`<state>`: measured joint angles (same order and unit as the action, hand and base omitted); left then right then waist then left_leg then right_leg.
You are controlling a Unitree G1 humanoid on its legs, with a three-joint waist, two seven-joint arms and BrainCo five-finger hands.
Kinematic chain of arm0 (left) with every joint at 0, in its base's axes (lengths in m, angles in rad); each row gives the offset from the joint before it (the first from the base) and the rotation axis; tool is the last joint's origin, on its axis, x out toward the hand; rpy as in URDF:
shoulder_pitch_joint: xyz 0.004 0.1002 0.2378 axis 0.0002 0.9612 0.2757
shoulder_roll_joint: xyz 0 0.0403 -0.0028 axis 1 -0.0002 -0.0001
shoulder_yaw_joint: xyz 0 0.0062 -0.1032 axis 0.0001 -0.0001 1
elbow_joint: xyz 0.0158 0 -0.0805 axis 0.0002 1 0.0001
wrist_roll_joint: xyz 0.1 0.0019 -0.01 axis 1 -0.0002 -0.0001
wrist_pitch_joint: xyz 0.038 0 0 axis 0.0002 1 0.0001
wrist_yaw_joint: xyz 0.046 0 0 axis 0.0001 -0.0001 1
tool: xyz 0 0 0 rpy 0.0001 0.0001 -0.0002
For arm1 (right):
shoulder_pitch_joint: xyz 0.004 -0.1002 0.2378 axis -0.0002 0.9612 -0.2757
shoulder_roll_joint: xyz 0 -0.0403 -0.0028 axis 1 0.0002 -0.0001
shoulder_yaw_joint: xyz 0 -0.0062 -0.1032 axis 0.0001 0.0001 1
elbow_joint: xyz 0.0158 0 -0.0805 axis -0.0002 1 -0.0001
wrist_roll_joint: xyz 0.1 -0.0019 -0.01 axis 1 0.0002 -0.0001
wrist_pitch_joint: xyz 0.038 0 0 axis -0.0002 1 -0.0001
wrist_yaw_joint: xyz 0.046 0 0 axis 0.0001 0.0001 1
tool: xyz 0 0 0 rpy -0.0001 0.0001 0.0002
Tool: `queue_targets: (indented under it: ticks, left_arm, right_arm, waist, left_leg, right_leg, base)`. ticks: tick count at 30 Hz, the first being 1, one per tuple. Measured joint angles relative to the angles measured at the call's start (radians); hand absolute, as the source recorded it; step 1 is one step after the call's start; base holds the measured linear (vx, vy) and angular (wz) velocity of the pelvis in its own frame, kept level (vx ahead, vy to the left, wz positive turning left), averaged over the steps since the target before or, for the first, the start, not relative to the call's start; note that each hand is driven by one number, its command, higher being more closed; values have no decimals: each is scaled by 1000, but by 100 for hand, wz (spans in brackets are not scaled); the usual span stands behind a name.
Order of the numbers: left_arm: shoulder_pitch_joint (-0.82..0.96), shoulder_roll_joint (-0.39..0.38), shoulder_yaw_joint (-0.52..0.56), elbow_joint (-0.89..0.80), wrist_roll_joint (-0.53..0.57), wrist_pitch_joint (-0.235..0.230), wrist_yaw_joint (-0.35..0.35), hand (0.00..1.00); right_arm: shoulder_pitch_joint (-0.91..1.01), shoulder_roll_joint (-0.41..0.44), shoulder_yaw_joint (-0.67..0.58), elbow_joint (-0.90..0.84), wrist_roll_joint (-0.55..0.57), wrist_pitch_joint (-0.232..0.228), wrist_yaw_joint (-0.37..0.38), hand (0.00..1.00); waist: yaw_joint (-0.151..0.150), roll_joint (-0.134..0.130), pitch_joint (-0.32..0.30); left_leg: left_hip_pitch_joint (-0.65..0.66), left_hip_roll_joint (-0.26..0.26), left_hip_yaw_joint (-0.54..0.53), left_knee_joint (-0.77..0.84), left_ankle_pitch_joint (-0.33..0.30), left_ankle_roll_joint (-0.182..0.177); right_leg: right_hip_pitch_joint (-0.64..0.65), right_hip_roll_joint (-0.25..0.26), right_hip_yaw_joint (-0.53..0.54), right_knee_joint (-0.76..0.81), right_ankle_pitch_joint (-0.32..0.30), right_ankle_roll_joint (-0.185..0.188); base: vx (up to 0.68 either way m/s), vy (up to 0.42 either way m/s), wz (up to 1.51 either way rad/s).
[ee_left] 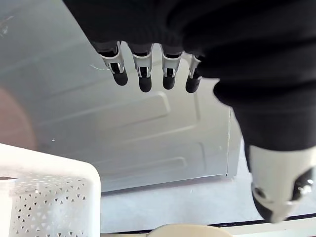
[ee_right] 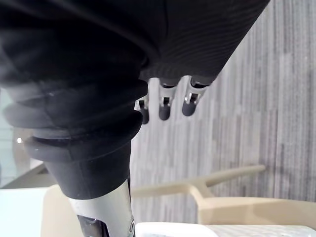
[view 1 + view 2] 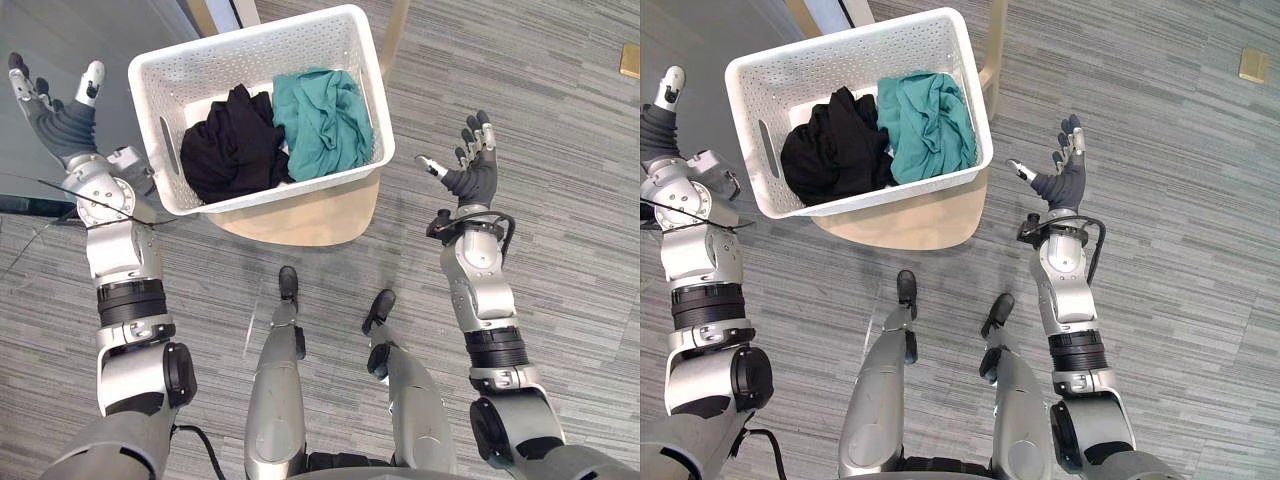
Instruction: Pick up the laundry basket with both hands and put the clothes into the washing machine.
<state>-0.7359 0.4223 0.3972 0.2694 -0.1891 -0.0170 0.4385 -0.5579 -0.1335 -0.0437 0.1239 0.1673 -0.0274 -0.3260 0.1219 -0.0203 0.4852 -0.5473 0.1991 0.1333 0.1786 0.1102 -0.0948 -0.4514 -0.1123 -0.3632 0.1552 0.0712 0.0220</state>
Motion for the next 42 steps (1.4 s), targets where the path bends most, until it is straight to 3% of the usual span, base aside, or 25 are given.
queue_targets:
  ticks: [4,7,9,10,11,12,13,15,16,17,18,22,23,24,26,27,30,32,34,35,36,37,40,41,42]
  left_arm:
    - [193,-30,45,-180,-6,-33,2,0]
    - [493,-146,76,-282,-5,-61,-8,0]
    - [604,-204,79,-312,-6,-67,-34,0]
    - [637,-243,76,-311,-7,-65,-62,0]
    - [655,-266,76,-315,-8,-65,-78,0]
    - [710,-308,77,-331,-15,-65,-97,0]
    - [765,-333,77,-353,-15,-65,-110,0]
    - [851,-402,74,-370,-19,-68,-128,0]
    - [893,-429,64,-376,-25,-69,-132,0]
    - [951,-460,37,-377,-39,-69,-151,0]
    - [964,-481,19,-374,-48,-68,-159,0]
    - [1002,-494,-73,-346,-68,-57,-206,0]
    - [998,-494,-84,-339,-67,-56,-222,0]
    - [992,-485,-86,-324,-67,-52,-229,0]
    - [993,-483,-103,-289,-67,-47,-243,0]
    - [994,-483,-110,-280,-67,-47,-244,0]
    - [1000,-482,-119,-242,-68,-45,-244,0]
    - [994,-482,-136,-217,-74,-41,-244,0]
    - [994,-481,-162,-216,-74,-34,-243,0]
    - [1000,-483,-182,-216,-74,-34,-244,0]
    - [994,-488,-187,-216,-74,-34,-245,0]
    - [986,-480,-194,-216,-74,-33,-244,0]
    - [1006,-476,-220,-216,-75,-30,-245,0]
    - [1030,-479,-244,-215,-75,-30,-249,0]
    - [1046,-478,-273,-212,-75,-30,-264,0]
  right_arm:
    - [125,20,1,-132,-4,-3,2,0]
    - [323,29,2,-133,-40,-8,51,0]
    - [371,29,0,-77,-62,-1,88,0]
    - [407,43,-9,-68,-67,6,101,0]
    - [432,55,-16,-68,-72,7,117,0]
    - [479,70,-11,-67,-90,9,148,0]
    - [512,82,5,-68,-99,9,172,0]
    - [564,88,10,-68,-99,8,205,0]
    - [587,91,10,-69,-99,7,211,0]
    - [623,96,8,-72,-97,-3,225,0]
    - [635,94,1,-69,-96,-2,233,0]
    - [707,95,-3,-61,-89,3,242,0]
    - [712,97,-26,-60,-89,5,242,0]
    - [713,113,-65,-60,-89,8,242,0]
    - [739,114,-90,-96,-88,8,239,0]
    - [755,113,-90,-111,-88,8,239,0]
    - [792,115,-84,-147,-88,8,242,0]
    - [800,113,-87,-152,-86,7,244,0]
    - [809,113,-87,-159,-81,7,246,0]
    - [821,105,-86,-190,-77,7,254,0]
    - [821,112,-83,-200,-74,7,269,0]
    - [820,135,-62,-215,-54,7,288,0]
    - [820,150,-17,-232,-47,7,309,0]
    - [820,149,6,-232,-41,6,312,0]
    - [821,148,32,-232,-38,6,314,0]
  waist:
    - [1,0,0]
    - [-8,6,-9]
    - [-23,15,-12]
    - [-32,15,-11]
    - [-32,13,-13]
    - [-29,4,-25]
    - [-27,-5,-50]
    - [-21,9,-113]
    - [-16,12,-145]
    - [-1,-6,-176]
    - [1,-1,-177]
    - [-14,24,-192]
    - [-37,20,-194]
    - [-57,14,-192]
    - [-60,-2,-191]
    - [-65,-4,-194]
    - [-94,-15,-215]
    - [-117,-3,-230]
    - [-122,27,-251]
    - [-132,70,-278]
    - [-141,71,-285]
    - [-136,41,-287]
    - [-133,18,-285]
    - [-133,19,-286]
    - [-133,21,-287]
  left_leg:
    - [25,24,42,90,-51,17]
    - [116,25,71,260,-185,35]
    - [126,45,67,264,-204,61]
    - [133,39,68,288,-210,70]
    - [146,31,65,299,-212,73]
    - [174,16,61,309,-214,75]
    - [182,1,53,310,-213,74]
    - [174,-21,25,280,-204,65]
    - [169,-24,18,242,-184,73]
    - [154,-42,22,206,-139,68]
    - [144,-50,6,199,-121,65]
    - [162,-63,-80,55,42,34]
    - [165,-81,-49,-46,180,64]
    - [148,-65,70,32,109,149]
    - [144,-5,226,336,-113,242]
    - [147,16,231,406,-148,246]
    - [202,132,201,569,-225,187]
    - [271,224,199,548,-219,178]
    - [336,240,199,414,-169,126]
    - [368,227,198,299,-130,66]
    - [378,191,200,247,-165,13]
    - [380,125,200,216,-181,-10]
    - [422,50,199,223,-215,-24]
    - [463,17,195,223,-264,-14]
    - [491,-13,180,216,-315,-8]
  right_leg:
    - [26,0,20,49,-21,0]
    - [76,-43,67,236,-139,4]
    - [107,-25,77,221,-128,11]
    - [84,-62,80,469,-223,-16]
    - [94,-70,98,562,-254,-4]
    - [130,-74,146,686,-293,40]
    - [159,-68,187,710,-315,61]
    - [200,-24,232,592,-359,112]
    - [229,-5,237,520,-386,112]
    - [255,-7,260,434,-453,47]
    - [274,-3,254,394,-483,42]
    - [296,29,128,379,-464,2]
    - [299,4,71,373,-455,-18]
    - [299,-22,10,366,-439,-44]
    - [327,-69,-58,365,-427,-47]
    - [338,-81,-81,364,-422,-49]
    - [371,-123,-164,337,-398,-31]
    - [387,-160,-231,309,-364,8]
    - [396,-188,-285,288,-334,52]
    - [397,-193,-324,279,-314,85]
    - [399,-217,-349,279,-299,106]
    - [414,-271,-352,269,-271,126]
    - [492,-343,-357,270,-225,135]
    - [522,-387,-345,324,-203,111]
    - [506,-444,-312,441,-166,3]
  base:
    - [31,-9,-18]
    - [-2,37,-28]
    - [-101,26,-7]
    - [-77,-51,18]
    - [-49,-100,40]
    - [-25,-121,41]
    - [-43,-175,47]
    - [-48,-113,28]
    - [-34,-133,19]
    - [-68,-210,32]
    - [-104,-193,51]
    - [-173,-141,93]
    - [-198,-68,127]
    - [-205,-53,125]
    - [-213,-47,98]
    - [-182,-1,111]
    - [-96,98,92]
    - [-76,267,105]
    - [-25,394,110]
    - [11,462,134]
    - [51,550,138]
    - [39,358,101]
    - [115,429,82]
    - [126,372,71]
    - [131,378,86]
